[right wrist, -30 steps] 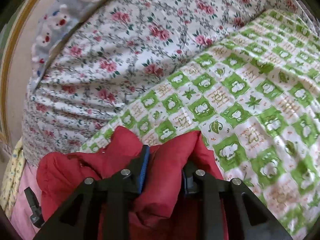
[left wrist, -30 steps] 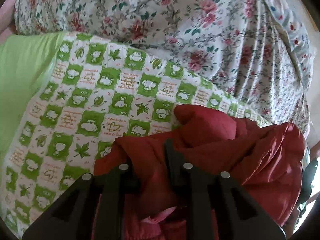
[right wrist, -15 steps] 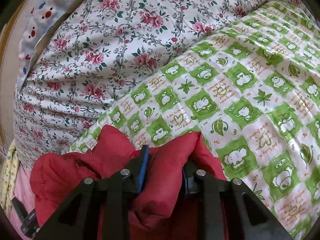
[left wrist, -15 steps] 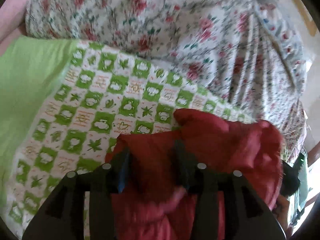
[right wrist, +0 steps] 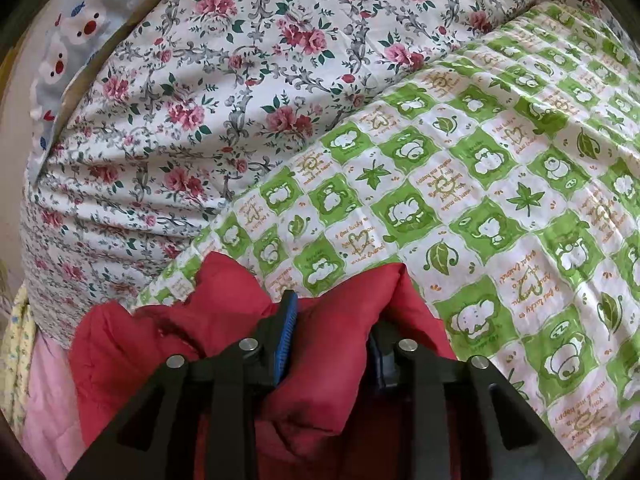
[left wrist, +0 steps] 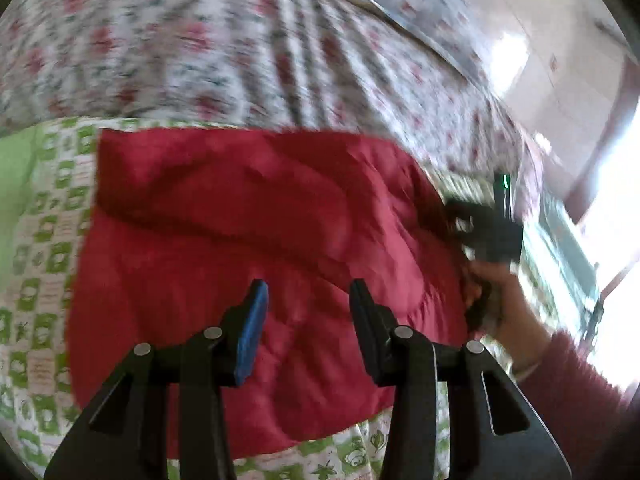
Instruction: Fold large clothes
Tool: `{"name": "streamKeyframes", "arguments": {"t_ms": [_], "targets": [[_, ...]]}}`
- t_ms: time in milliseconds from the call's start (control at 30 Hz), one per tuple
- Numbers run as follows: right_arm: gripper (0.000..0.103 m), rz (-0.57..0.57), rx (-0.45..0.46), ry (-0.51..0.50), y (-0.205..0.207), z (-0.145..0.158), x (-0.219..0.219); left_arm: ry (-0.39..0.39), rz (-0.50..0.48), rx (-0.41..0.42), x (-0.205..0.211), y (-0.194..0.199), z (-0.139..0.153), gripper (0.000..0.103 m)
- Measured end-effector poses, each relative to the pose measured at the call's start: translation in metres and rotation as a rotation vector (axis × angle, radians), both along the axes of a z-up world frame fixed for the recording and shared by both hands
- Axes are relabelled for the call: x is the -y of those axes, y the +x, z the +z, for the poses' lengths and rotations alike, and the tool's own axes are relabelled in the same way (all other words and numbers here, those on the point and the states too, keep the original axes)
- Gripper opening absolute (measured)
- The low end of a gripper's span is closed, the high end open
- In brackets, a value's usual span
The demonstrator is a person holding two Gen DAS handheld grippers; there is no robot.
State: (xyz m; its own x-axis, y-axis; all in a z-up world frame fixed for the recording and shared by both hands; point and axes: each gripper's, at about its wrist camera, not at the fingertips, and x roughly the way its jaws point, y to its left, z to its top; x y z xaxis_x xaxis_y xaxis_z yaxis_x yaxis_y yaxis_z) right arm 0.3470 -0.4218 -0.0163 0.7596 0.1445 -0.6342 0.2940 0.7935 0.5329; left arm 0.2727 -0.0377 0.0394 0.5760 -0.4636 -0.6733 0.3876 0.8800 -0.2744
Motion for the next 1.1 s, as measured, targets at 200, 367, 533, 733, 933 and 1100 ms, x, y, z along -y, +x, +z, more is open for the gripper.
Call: {"name": "streamKeyframes", "arguments": {"t_ms": [200, 367, 533, 733, 933, 1100], "targets": [[0.047, 0.024, 0.030, 0.031, -0.016, 0.025, 0.005, 0.176, 0.055, 0.016, 0.017, 0.019, -0.038, 0.040], [0.067, 0.035, 0.139, -0.130, -0.063, 0.065, -0.014, 0.184, 0.120, 0.007, 0.010, 0.040, -0.046, 0.040], [0.070, 0.211, 0.164, -0.287, -0.082, 0.076, -0.071, 0.227, 0.140, 0.012, 0.016, 0.044, -0.047, 0.040], [0.069, 0.435, 0.044, -0.455, -0.063, 0.044, -0.136, 0.231, 0.149, -0.012, 0.016, 0.050, -0.049, 0.040], [0.069, 0.364, -0.083, -0.479, -0.033, 0.011, -0.115, 0.212, 0.185, 0.000, -0.008, 0.054, -0.034, 0.040], [0.070, 0.286, -0.112, -0.471, -0.020, 0.005, -0.095, 0.198, 0.277, -0.071, -0.026, 0.085, -0.048, 0.036]]}}
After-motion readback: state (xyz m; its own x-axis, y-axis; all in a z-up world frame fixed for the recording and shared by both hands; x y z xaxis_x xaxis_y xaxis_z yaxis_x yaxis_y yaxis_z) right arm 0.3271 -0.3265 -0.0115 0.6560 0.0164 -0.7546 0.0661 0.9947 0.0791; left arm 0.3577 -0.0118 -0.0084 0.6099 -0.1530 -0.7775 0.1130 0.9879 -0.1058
